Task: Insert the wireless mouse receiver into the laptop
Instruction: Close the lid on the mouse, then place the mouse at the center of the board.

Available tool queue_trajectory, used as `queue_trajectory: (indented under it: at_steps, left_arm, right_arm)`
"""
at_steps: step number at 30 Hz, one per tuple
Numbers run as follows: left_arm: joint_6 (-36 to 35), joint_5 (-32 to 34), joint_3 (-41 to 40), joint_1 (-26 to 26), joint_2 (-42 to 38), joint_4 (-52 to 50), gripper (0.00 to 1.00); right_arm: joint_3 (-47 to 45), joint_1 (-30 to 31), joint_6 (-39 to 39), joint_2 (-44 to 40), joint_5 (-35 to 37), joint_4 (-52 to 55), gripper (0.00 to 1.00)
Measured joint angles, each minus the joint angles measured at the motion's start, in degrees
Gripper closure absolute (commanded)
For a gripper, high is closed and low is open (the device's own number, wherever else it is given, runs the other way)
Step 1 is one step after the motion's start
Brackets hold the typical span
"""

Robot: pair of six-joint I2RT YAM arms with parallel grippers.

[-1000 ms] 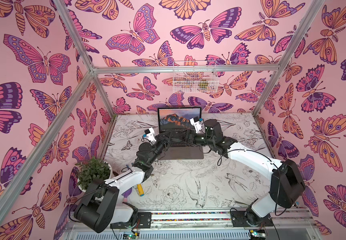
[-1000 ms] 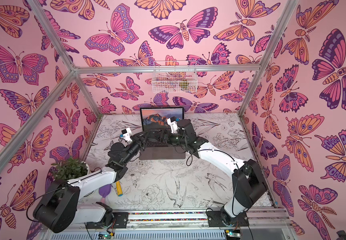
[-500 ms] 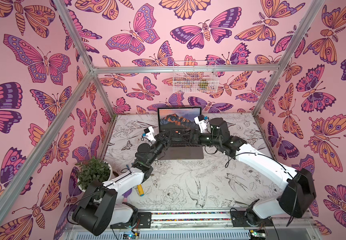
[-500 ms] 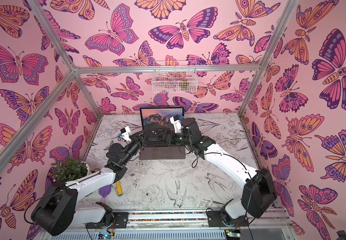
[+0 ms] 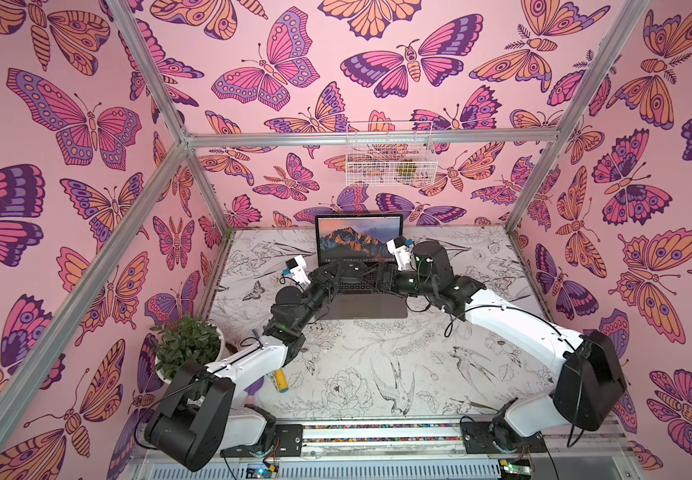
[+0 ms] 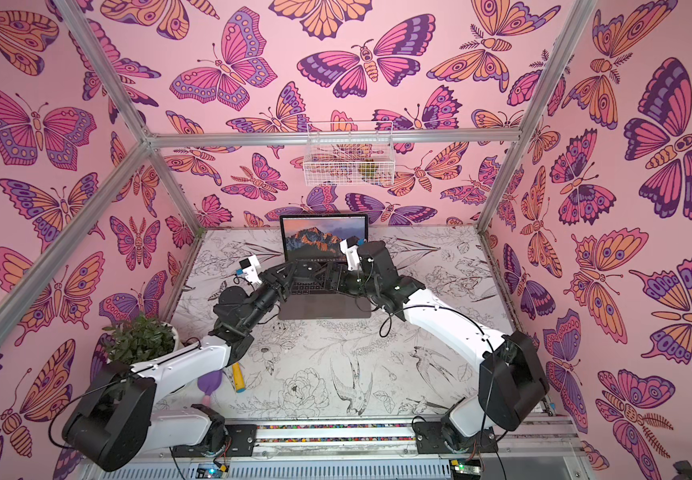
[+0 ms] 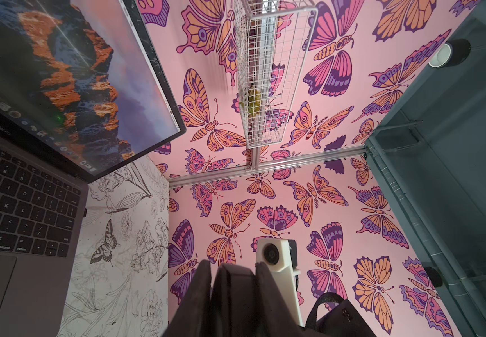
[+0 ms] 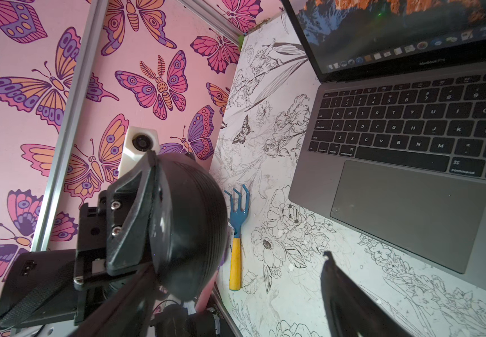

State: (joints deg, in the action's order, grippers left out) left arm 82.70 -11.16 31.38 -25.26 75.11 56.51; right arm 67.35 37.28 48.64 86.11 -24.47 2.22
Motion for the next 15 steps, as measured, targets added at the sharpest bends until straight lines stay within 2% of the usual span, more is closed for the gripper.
queue_trajectory:
  at_steps: [2,4,7,11,15]
  left_arm:
    - [-1.14,0.0,0.0,-0.07,-0.94,-1.33,1.0]
    - [-3.04,0.09,0.0,-0.31,-2.62,-3.3,1.0]
    - [-7.72,1.05,0.11,-1.18,-5.79,-8.9,1.0]
    - [-16.46,4.79,0.66,-4.26,-9.42,-20.7,1.0]
    - [-26.36,10.93,3.39,-9.88,-10.86,-36.3,1.0]
  right_arm:
    - [-0.07,-0.17,0.2,-0.09,-0.02,-0.22,0.09]
    - [-0.44,-0.81,0.57,-0.63,-0.22,-0.55,0.01]
    - [-2.56,-3.06,1.03,-3.3,0.11,-1.05,0.01]
    - [-7.93,-7.58,2.27,-9.07,3.37,-2.19,0.01]
    - [-11.56,-13.2,2.86,-12.24,6.73,-0.66,0.01]
